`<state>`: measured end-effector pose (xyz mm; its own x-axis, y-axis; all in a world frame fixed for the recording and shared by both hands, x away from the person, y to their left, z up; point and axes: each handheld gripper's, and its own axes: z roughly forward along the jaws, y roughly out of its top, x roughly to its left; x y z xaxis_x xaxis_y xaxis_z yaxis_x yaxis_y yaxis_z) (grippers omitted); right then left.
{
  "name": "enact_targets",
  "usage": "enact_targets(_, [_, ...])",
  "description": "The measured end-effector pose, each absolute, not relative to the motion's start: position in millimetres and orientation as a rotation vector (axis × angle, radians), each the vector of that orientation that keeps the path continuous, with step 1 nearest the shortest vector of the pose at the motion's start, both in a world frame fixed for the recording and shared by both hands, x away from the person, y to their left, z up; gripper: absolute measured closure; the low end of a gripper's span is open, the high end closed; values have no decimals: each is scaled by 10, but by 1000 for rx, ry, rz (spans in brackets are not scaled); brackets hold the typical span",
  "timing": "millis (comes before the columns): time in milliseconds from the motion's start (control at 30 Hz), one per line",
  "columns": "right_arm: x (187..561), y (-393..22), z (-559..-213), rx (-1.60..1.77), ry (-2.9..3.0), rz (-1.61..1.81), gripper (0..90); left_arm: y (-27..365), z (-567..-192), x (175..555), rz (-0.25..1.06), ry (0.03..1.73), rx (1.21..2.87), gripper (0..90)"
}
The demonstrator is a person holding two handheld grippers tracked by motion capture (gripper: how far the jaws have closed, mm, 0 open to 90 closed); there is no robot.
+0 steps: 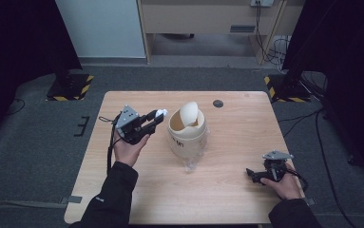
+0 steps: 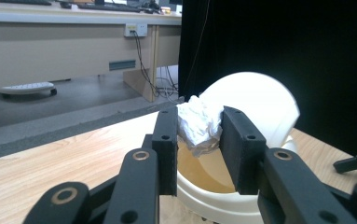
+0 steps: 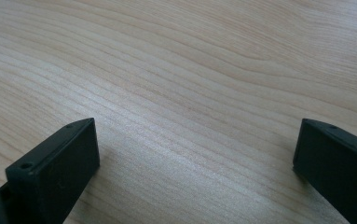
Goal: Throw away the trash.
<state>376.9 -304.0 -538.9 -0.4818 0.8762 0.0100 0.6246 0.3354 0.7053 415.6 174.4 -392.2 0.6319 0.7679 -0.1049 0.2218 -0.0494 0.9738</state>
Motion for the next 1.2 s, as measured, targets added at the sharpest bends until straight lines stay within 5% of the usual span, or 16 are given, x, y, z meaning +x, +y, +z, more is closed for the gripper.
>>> enact_targets(1200, [3765, -3029, -5390, 1316, 2241, 933, 6, 1339, -4263, 4437, 476, 857, 1735, 672])
